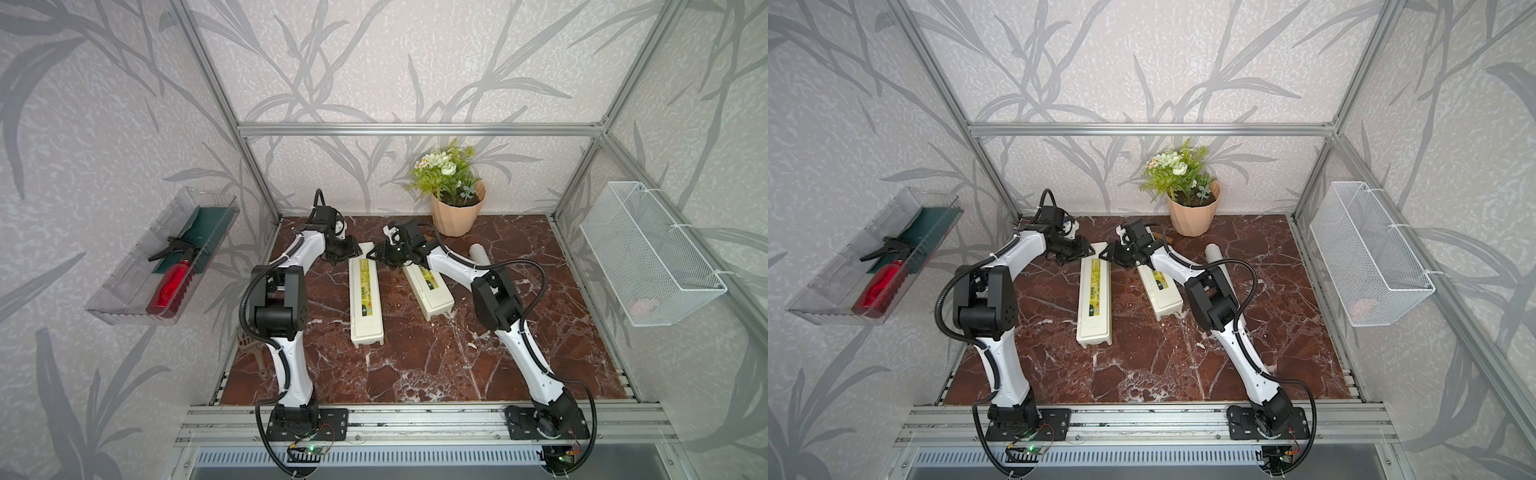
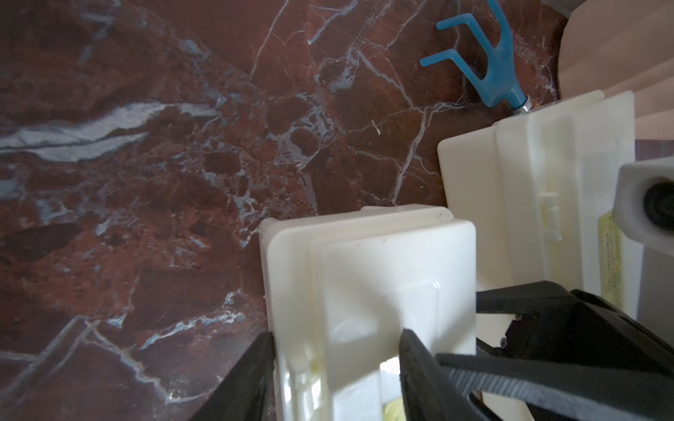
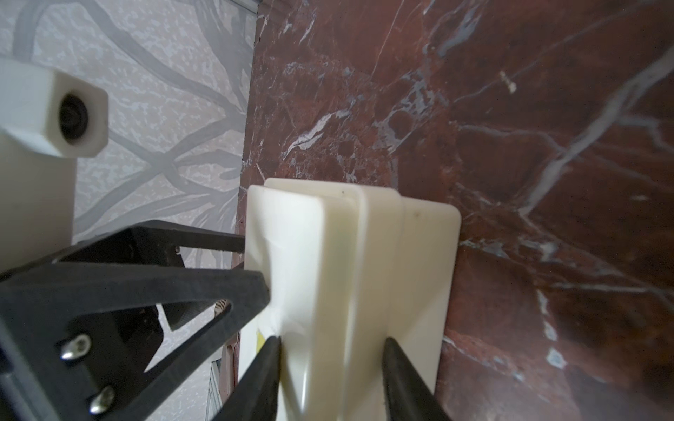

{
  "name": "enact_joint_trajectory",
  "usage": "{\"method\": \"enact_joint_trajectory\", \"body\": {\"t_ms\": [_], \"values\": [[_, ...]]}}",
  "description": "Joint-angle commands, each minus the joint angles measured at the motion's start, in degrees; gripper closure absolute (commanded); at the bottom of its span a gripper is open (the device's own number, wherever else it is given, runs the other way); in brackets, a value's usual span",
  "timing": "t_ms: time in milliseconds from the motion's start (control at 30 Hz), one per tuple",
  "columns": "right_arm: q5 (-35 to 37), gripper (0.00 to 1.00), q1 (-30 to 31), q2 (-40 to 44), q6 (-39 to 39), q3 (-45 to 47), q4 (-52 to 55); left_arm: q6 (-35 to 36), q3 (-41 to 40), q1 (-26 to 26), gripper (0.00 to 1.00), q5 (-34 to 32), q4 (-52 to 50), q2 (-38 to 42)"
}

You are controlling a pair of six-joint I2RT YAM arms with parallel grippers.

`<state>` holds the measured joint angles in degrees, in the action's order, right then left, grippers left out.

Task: Put plastic wrap rolls into dispensers
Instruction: Close the lid on the plastic wrap cutting box.

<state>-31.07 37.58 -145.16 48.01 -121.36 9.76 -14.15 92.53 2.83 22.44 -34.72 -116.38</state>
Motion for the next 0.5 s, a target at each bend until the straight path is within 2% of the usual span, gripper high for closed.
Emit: {"method": "enact_joint_trajectory", "body": {"t_ms": [0,100,200,367,467], "values": [[-2.77,0.56,5.98,-0.53,-1.0,6.83,10.62,4.53,-1.45,3.18,0.46,-1.26,-4.46,-4.85],[-1.07,0.58,6.86,1.69,1.6,12.05,6.15,5.07,0.37,3.59,0.46,-0.47,-4.33,-6.25],[-0.24,0.55,7.15,3.2,3.11,15.73,2.18,5.83,2.73,4.2,0.47,0.09,-6.32,-7.81],[4.1,0.34,6.07,6.18,0.8,18.03,0.67,6.05,0.05,4.55,0.47,-0.93,-5.59,-5.44],[6.45,0.32,5.23,8.66,-0.2,20.06,-1.96,5.95,-0.68,4.6,0.47,-2.27,-6.11,-3.24]]}}
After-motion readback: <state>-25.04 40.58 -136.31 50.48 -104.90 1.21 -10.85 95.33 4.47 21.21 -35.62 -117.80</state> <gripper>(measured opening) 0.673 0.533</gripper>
